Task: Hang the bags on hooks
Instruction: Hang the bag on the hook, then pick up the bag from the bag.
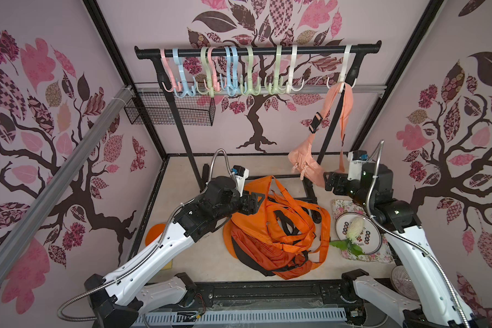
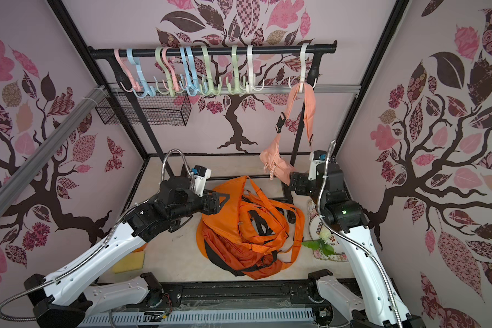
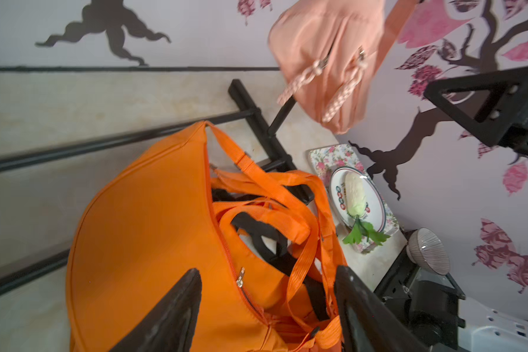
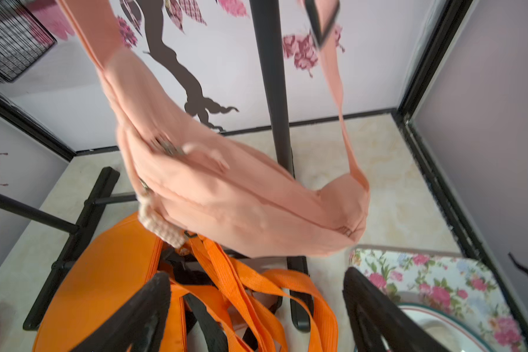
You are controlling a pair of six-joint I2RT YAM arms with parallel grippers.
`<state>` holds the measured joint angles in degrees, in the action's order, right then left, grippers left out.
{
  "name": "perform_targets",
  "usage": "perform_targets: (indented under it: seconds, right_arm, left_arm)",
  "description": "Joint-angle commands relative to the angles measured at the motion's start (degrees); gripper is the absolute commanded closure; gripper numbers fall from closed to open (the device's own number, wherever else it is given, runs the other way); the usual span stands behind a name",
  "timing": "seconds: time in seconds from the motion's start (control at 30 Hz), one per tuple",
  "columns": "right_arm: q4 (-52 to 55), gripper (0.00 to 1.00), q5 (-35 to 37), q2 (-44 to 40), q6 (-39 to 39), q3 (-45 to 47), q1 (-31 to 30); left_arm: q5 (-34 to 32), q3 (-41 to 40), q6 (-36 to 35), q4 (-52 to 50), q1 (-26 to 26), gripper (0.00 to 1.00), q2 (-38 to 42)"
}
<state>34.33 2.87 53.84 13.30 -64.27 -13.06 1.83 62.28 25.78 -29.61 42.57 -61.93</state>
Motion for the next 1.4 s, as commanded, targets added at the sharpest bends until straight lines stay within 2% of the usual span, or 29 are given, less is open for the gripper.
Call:
perform_targets:
  seconds: [0.0, 0.1, 0.2, 0.37, 0.57, 0.87, 1.07, 1.37]
  right_arm:
    - [-0.8, 0.1, -1.3, -3.0, 5.1, 7.6, -3.4]
    - [-1.5, 0.11, -1.4, -4.8, 8.0, 14.3, -6.5]
    - [-2.9, 0.13, -4.7, -5.0, 10.1, 19.6, -6.8]
    - [-5.0, 0.15, -5.7, -3.9, 12.0, 25.4, -6.8]
    - [-7.9, 0.18, -7.9, 0.4, 13.0, 27.0, -6.8]
    - [-9.7, 0.2, -6.3, 1.6, 13.9, 28.0, -6.8]
    - [-10.1, 0.21, -5.0, 2.6, 14.7, 28.8, -6.8]
    - [-12.1, 0.22, -5.8, 1.9, 15.3, 31.2, -6.8]
  left_arm:
    - [-1.4, -6.6, 4.1, -2.1, -5.0, 0.27, 4.0]
    - [6.2, -12.9, 7.1, 0.6, -13.9, 0.27, 6.6]
    - [10.3, -15.2, 7.6, 2.6, -19.1, 0.27, 5.9]
    - [14.5, -15.1, 7.9, 5.7, -20.2, 0.28, 0.0]
    - [18.0, -14.7, 8.5, 9.5, -20.2, 0.3, -5.3]
    - [16.9, -14.7, 6.2, 9.8, -20.2, 0.33, -10.3]
    - [14.0, -13.7, 4.6, 8.5, -20.3, 0.35, -12.8]
    - [6.1, -12.7, 5.2, 5.1, -20.3, 0.2, -5.9]
